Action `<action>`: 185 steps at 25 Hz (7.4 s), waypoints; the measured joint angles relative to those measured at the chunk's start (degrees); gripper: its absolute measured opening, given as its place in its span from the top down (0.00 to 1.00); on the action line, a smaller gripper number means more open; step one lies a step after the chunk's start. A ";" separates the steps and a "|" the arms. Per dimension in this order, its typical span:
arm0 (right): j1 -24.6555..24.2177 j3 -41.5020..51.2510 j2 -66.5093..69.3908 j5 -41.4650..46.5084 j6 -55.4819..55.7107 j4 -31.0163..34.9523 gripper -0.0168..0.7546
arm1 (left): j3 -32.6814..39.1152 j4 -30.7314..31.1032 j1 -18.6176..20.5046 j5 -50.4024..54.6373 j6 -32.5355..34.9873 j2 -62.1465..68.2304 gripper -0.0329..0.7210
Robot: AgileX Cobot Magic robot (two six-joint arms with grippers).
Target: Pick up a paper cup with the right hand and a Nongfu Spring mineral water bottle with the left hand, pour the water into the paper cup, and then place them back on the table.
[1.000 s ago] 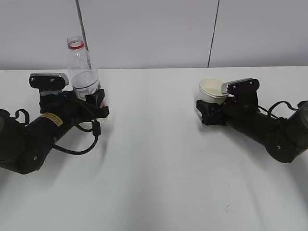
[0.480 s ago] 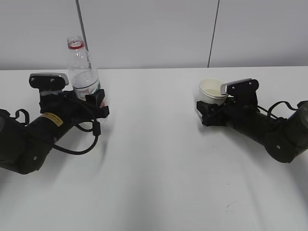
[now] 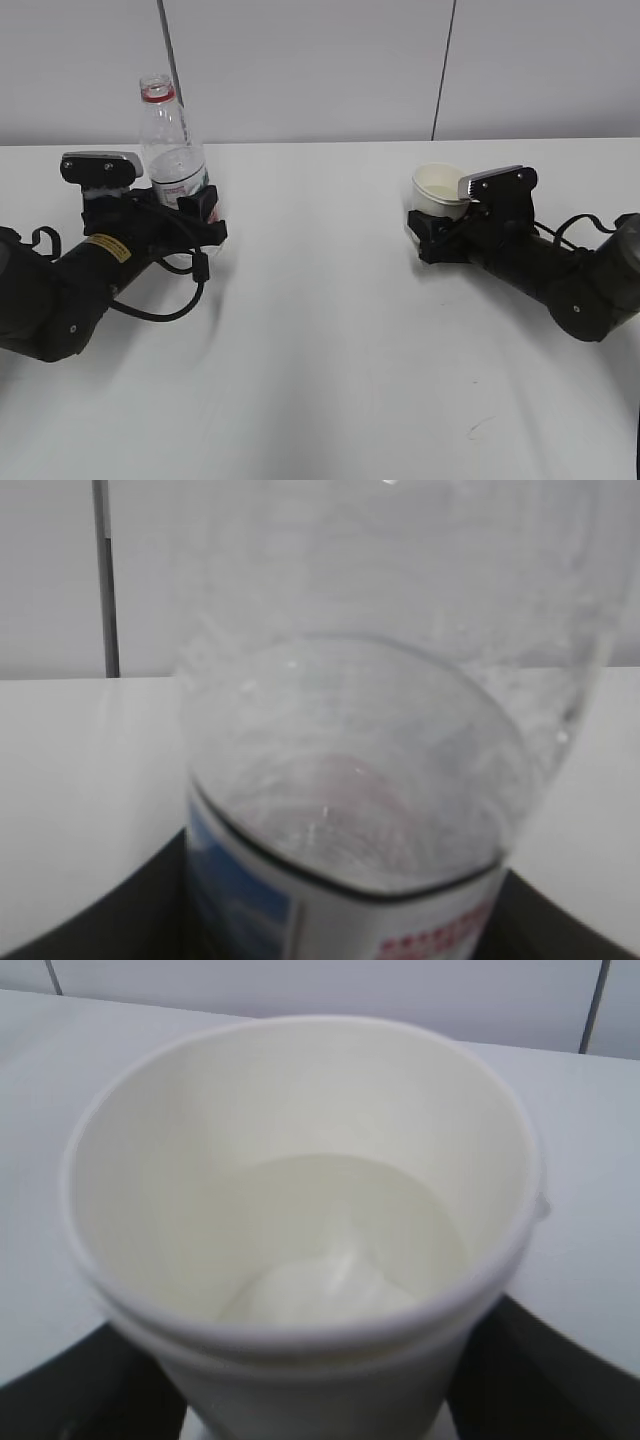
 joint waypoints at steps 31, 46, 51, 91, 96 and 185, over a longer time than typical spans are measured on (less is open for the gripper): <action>0.00 3.73 -1.60 -0.46 0.00 1.15 0.17 | 0.00 0.00 0.00 0.00 0.11 0.00 0.45; 0.00 18.47 -14.03 -0.57 0.00 1.15 0.21 | 0.00 0.00 0.00 0.00 0.17 0.00 0.42; 0.00 23.71 -19.59 -0.57 0.00 1.15 0.21 | 0.00 0.00 0.00 0.28 0.17 0.00 0.29; 0.00 29.58 -46.79 21.82 2.35 -1.53 0.21 | 16.99 -8.91 0.00 18.14 7.11 -26.11 0.20; 0.00 28.16 -48.21 30.07 9.56 -1.63 0.21 | 16.02 -13.73 0.00 35.75 9.68 -32.12 0.20; 0.00 27.40 -132.01 121.98 -13.55 24.77 0.44 | 17.25 2.79 -0.02 130.89 -0.72 -125.03 0.30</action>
